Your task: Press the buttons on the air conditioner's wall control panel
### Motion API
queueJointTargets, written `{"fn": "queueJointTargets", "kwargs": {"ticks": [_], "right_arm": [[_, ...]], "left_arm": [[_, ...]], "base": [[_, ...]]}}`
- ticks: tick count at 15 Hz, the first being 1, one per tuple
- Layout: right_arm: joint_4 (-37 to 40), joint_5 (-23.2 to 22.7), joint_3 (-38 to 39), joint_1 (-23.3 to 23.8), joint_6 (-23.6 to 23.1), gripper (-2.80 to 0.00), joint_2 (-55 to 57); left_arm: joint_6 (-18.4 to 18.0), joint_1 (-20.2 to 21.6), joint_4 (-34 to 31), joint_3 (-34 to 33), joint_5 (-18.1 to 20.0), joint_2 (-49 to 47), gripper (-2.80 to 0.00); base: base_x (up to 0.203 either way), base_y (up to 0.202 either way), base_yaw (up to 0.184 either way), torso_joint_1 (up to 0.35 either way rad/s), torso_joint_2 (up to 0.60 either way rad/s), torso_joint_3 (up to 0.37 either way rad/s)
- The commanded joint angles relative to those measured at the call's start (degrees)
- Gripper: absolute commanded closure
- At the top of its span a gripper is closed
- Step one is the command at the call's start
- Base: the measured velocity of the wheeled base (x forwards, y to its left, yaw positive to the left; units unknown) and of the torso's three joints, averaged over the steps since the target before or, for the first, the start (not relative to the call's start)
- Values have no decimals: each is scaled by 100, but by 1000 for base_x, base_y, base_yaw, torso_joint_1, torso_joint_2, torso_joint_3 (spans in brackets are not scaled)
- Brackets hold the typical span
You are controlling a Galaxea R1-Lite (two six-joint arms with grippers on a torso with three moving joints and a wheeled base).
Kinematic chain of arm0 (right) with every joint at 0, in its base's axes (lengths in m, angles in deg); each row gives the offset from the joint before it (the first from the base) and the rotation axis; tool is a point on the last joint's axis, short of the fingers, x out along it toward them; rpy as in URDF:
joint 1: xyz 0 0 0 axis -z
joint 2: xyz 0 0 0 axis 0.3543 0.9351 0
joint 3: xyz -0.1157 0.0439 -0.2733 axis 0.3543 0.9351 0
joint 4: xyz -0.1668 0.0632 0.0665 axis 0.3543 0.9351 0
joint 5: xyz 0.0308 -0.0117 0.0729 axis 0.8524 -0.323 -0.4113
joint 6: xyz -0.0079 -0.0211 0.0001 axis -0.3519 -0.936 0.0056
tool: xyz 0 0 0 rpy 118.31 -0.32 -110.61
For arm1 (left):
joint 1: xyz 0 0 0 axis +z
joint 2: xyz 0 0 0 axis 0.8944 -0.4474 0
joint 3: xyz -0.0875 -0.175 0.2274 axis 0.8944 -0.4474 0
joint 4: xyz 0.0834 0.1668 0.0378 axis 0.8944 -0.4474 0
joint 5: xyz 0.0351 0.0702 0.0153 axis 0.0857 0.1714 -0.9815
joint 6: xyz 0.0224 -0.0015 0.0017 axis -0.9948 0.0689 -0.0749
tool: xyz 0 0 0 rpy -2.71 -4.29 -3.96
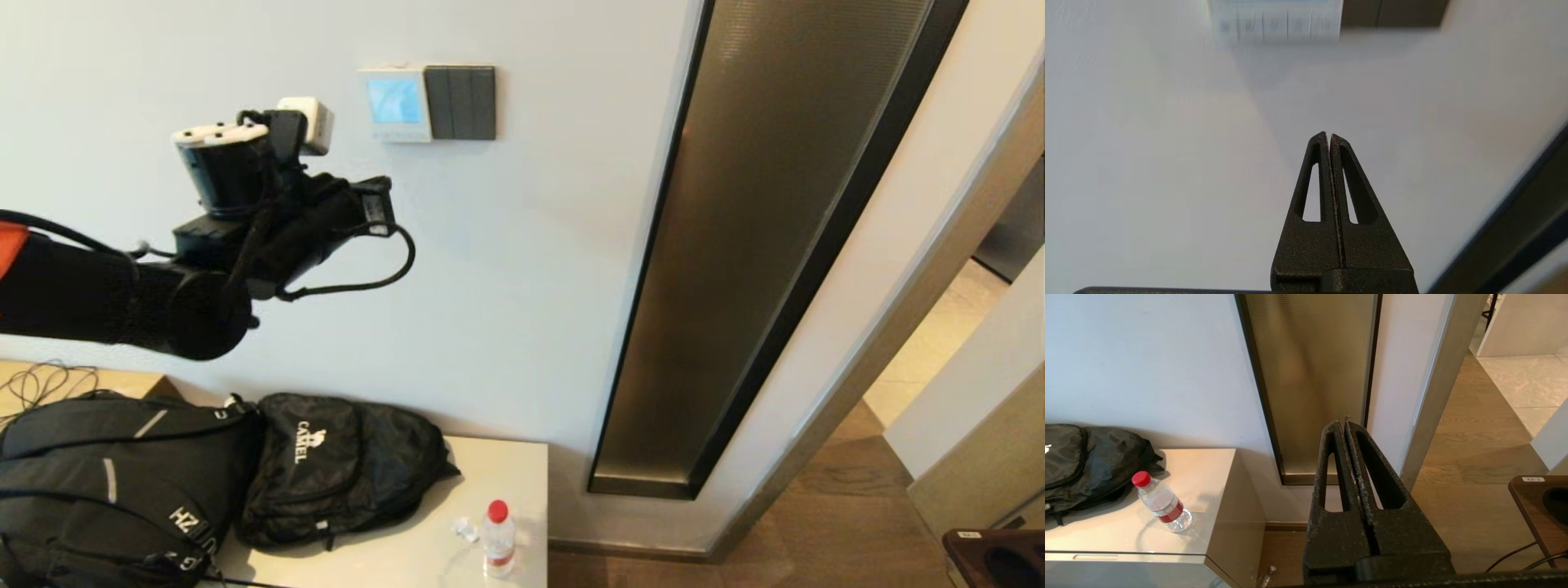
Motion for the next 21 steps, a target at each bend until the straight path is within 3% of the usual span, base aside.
{"fn": "queueJointTargets", "kwargs": {"ticks": [1, 5, 8, 10, 13, 17, 19, 21], "right_arm": [[-2, -3, 0, 0, 3, 0, 4], [-2, -3, 0, 0, 0, 0, 4], [-2, -3, 0, 0, 3, 0, 4], [-2, -3, 0, 0, 3, 0, 4], [-2, -3, 0, 0, 3, 0, 4], [-2, -3, 0, 0, 3, 0, 4], [-2, -3, 0, -7, 3, 0, 4], [-2, -3, 0, 0, 3, 0, 4]], "left_arm": [[-19, 116, 548, -1525, 5, 1014, 0], [-56, 824, 1542, -4273, 58, 2466, 0], [-75, 1403, 1801, -5645, 88, 3856, 0], [-82, 1564, 1527, -6191, 16, 4796, 0], [-91, 1653, -141, -6277, -216, 6533, 0], [-93, 1701, -3543, -5745, -378, 8778, 0], [-115, 1770, -4339, -5838, -520, 9543, 0], [-174, 1857, -4601, -6221, -563, 10140, 0]], "base": [[0, 0, 0, 0, 0, 0], [0, 0, 0, 0, 0, 0], [0, 0, 0, 0, 0, 0], [0, 0, 0, 0, 0, 0], [0, 0, 0, 0, 0, 0], [0, 0, 0, 0, 0, 0], [0, 0, 0, 0, 0, 0], [0, 0, 0, 0, 0, 0]]}}
